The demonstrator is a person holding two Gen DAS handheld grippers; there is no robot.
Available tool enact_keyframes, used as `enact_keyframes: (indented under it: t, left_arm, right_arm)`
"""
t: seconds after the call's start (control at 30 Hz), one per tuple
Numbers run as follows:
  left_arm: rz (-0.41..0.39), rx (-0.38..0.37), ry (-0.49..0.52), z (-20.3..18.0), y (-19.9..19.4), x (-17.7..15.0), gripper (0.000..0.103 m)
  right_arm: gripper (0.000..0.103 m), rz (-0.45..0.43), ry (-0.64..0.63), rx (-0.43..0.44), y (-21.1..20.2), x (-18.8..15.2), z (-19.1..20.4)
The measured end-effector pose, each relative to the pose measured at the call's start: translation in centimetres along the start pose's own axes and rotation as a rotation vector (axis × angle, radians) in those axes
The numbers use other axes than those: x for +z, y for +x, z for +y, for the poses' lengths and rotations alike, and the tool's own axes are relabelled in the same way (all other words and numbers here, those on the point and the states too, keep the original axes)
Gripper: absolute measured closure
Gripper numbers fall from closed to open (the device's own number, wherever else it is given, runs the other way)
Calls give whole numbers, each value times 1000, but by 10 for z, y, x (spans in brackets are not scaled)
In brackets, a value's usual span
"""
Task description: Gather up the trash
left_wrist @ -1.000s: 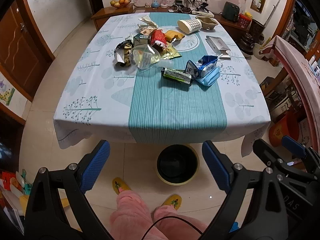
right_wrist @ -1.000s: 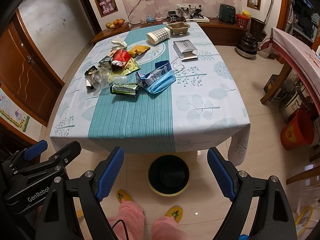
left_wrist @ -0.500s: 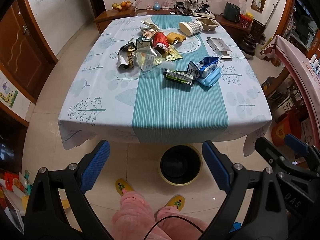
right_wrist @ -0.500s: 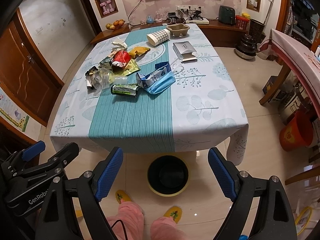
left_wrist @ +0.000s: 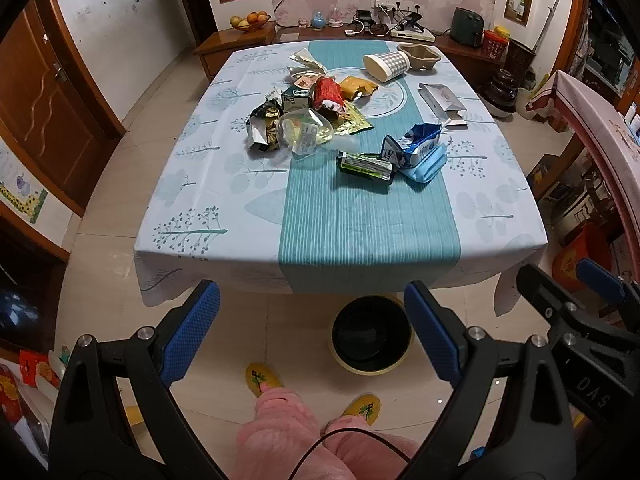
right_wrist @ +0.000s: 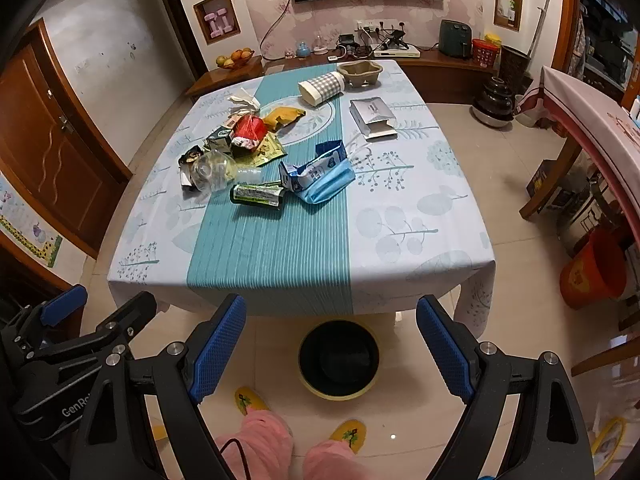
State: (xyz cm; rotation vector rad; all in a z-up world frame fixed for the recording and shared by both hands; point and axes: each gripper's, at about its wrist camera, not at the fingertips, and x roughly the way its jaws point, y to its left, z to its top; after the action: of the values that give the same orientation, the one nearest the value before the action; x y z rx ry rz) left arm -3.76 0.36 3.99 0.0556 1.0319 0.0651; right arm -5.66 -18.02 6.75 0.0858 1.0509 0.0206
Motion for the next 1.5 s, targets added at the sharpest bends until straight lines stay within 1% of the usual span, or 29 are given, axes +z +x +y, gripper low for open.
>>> enact_keyframes:
  t: [0.37, 0.57, 0.7, 0.8, 0.9, 1.0, 1.1, 1.2, 1.27, 1.4, 1.5]
  left_arm:
    - [-3, 41, 9, 4, -8, 12, 11]
    - [-17, 63, 10, 14, -8, 23, 11]
    - [-5, 42, -11, 24, 3, 38, 11]
    - [8, 6, -34, 34, 17, 54, 11]
    - [16, -38, -76, 53, 33, 80, 11]
    - [18, -57, -98, 74, 50, 105, 11]
    - [45, -72, -104, 96, 73, 132, 11]
    - [88, -91, -95, 119, 103, 159, 11]
    - [127, -100, -78, 133, 127, 177, 11]
    - [208, -130, -65, 152, 170, 198, 11]
    - [277, -165, -60, 160, 203, 210, 11]
  right_arm:
    - [15, -32, -23, 31, -7, 13, 12]
    - [15, -29, -19, 58, 1, 24, 18]
    - [15, -24, -9, 60, 13, 37, 22]
    - [15, -29, 16, 50, 21, 54, 23]
    - [15, -34, 44, 41, 29, 70, 24]
    - [15, -25, 82, 51, 44, 89, 28]
    - [15, 11, 143, 68, 67, 106, 32]
    - [15, 37, 225, 92, 93, 120, 34]
    - [15, 73, 282, 101, 116, 127, 39]
    - [15, 152, 388, 112, 160, 129, 45]
    - [18, 213, 516, 137, 193, 124, 45]
